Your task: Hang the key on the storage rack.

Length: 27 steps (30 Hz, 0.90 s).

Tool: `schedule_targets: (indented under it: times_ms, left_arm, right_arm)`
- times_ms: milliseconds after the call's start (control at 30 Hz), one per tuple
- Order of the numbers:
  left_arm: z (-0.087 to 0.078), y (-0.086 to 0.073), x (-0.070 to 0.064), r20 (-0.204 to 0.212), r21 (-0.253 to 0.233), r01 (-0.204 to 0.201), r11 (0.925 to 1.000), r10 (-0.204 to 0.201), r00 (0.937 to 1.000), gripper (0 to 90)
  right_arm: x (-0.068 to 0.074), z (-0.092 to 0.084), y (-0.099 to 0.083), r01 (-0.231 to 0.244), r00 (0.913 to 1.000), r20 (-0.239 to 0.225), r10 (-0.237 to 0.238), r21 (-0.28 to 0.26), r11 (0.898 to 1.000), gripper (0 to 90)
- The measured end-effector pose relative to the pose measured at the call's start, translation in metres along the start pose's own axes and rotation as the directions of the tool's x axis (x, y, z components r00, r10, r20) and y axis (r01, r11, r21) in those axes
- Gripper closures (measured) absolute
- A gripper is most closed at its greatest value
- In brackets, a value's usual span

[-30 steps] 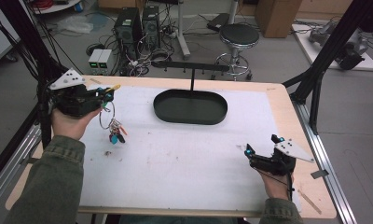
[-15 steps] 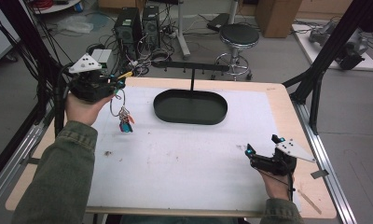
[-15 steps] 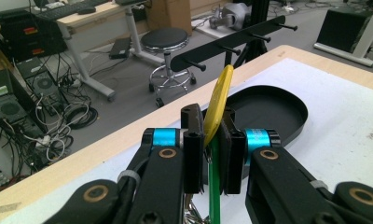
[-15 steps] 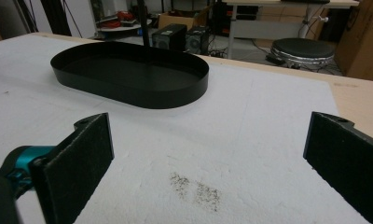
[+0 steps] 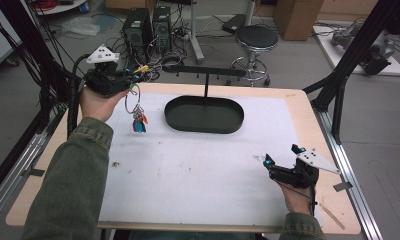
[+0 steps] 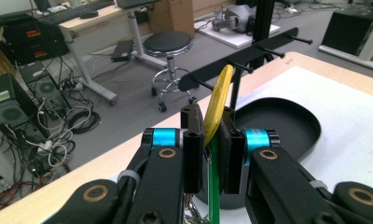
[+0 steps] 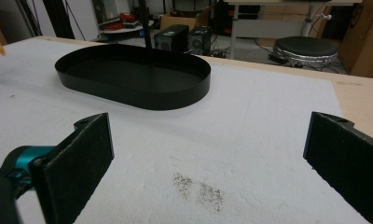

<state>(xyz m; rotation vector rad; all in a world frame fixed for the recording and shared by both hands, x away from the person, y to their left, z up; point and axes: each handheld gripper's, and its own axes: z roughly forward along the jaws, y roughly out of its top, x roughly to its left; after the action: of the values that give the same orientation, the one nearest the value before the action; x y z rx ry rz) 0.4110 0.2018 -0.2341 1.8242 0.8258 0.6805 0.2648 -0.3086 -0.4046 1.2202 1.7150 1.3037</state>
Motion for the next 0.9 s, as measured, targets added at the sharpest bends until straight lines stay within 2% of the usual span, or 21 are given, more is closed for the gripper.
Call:
schedule_targets:
  times_ms: [67,267,467,567,667,767,900]
  left_arm:
    - [0.005,0.002,0.002,-0.005,-0.007,0.006,1.0000,-0.006,1.0000,82.5]
    - [0.023,0.011,0.001,-0.024,0.000,-0.013,0.9999,0.013,0.9996,82.6]
    - [0.042,0.017,0.001,-0.033,-0.010,-0.004,0.9999,0.003,0.9994,82.5]
    - [0.054,0.016,-0.001,-0.028,-0.039,0.019,0.9991,-0.020,0.9994,82.6]
    - [0.065,0.016,-0.002,-0.027,-0.033,0.021,0.9992,-0.022,0.9994,82.6]
    - [0.075,0.018,-0.005,-0.006,-0.032,0.032,0.9990,-0.032,0.9995,82.6]
    - [0.085,0.021,-0.013,0.013,-0.032,0.024,0.9992,-0.024,0.9996,82.6]
  right_arm:
    - [0.000,0.000,0.000,0.002,1.0000,-0.003,-0.002,-0.005,1.000,0.5]
    - [-0.002,-0.001,0.000,0.004,1.0000,0.003,-0.003,-0.006,1.000,0.4]
    - [-0.003,-0.002,0.000,0.001,1.0000,0.008,-0.001,-0.007,1.000,0.5]
    - [-0.004,-0.003,0.000,0.002,0.9999,0.010,-0.002,-0.008,1.000,0.4]
    - [-0.004,-0.003,0.000,-0.001,0.9999,0.011,0.001,-0.010,1.000,0.5]
    - [-0.005,-0.003,0.000,-0.007,0.9999,0.010,0.007,-0.011,1.000,0.5]
    - [-0.006,-0.003,0.000,-0.009,0.9999,0.013,0.009,-0.012,1.000,0.4]
